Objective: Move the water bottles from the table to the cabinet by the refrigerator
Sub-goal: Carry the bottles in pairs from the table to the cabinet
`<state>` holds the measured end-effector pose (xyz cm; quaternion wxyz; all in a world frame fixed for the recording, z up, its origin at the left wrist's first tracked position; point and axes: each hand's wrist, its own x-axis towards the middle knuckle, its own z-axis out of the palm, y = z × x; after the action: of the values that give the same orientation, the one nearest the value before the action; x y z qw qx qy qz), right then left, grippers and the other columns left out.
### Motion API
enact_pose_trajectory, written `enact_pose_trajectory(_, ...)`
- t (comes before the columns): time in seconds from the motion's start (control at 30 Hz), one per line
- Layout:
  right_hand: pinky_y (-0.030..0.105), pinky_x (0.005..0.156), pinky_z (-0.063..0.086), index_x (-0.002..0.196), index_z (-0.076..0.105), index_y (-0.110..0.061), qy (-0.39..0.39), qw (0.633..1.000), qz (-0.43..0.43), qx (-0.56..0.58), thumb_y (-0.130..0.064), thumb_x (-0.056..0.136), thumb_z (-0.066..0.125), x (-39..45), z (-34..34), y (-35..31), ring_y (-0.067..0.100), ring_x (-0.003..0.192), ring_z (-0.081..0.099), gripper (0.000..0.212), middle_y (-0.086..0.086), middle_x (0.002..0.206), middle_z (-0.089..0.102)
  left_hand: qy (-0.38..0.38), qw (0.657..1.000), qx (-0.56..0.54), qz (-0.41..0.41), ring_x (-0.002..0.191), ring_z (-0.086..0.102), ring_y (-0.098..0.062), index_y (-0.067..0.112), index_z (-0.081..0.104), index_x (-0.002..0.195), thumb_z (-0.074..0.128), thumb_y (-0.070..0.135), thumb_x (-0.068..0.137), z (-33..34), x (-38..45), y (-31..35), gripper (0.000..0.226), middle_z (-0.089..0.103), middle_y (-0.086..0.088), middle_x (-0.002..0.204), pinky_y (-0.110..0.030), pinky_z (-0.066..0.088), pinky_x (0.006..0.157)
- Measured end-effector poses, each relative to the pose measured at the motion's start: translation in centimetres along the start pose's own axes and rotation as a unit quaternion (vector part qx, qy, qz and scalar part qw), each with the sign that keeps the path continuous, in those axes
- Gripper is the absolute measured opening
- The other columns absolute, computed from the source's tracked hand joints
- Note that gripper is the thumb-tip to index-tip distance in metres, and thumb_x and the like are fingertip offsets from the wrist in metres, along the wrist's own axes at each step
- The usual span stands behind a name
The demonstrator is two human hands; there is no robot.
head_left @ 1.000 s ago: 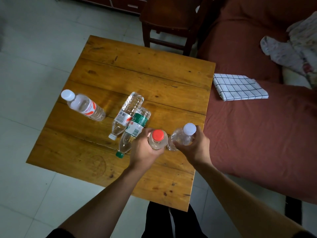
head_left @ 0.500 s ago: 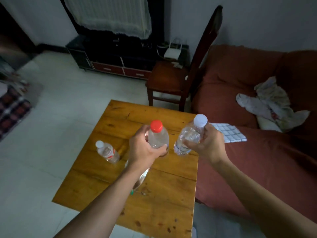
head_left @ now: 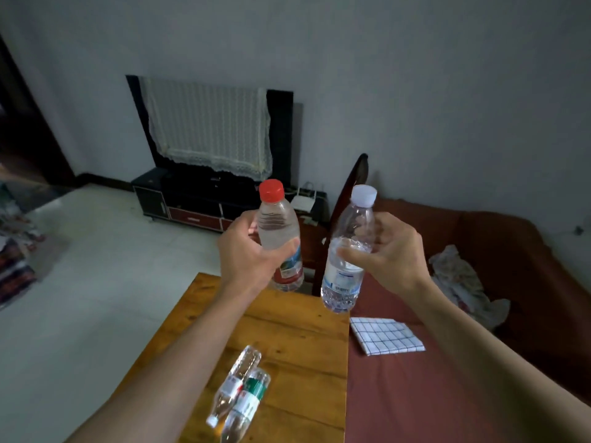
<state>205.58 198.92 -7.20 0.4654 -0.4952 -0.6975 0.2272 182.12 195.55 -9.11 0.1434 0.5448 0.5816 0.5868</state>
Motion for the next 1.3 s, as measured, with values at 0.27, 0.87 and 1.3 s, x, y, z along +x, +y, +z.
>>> enact_pose_trajectory(0.27,0.035,0.072,0.064,0.099,0.065,-0.028,0.015,1.0,-0.022,0.014,-0.054,0.052,0.089,0.0,-1.0,-2.1,0.007,0.082,0.073,0.059,-0.008,0.091,0.074,-0.019,1.0,-0.022,-0.007,0.083,0.07,-0.002,0.023,0.067,0.098,0.09,0.038,0.061,-1.3,-0.4,1.2,0.045,0.073,0.011,0.092,-0.034,0.061,0.075)
enact_pose_trajectory(0.87,0.03,0.077,0.061,0.112,0.064,-0.021,-0.196,0.961,-0.126,0.152,-0.039,0.056,0.093,-3.2,7.1,-7.3,0.007,0.086,0.066,0.065,-0.011,0.093,0.067,0.13,0.964,0.201,-0.118,0.076,0.064,0.011,0.031,0.063,0.09,0.093,0.033,0.059,-13.3,-10.8,6.1,0.043,0.068,0.02,0.083,-0.002,0.045,0.056)
enact_pose_trajectory(1.3,0.028,0.072,0.061,0.101,0.062,-0.033,-0.29,0.92,-0.191,0.184,-0.053,0.052,0.087,-12.5,18.9,-21.0,0.009,0.085,0.068,0.059,-0.009,0.09,0.067,0.232,0.935,0.223,-0.148,0.076,0.067,0.001,0.022,0.068,0.1,0.092,0.033,0.061,-32.2,-19.1,4.1,0.047,0.072,0.012,0.086,-0.01,0.051,0.059)
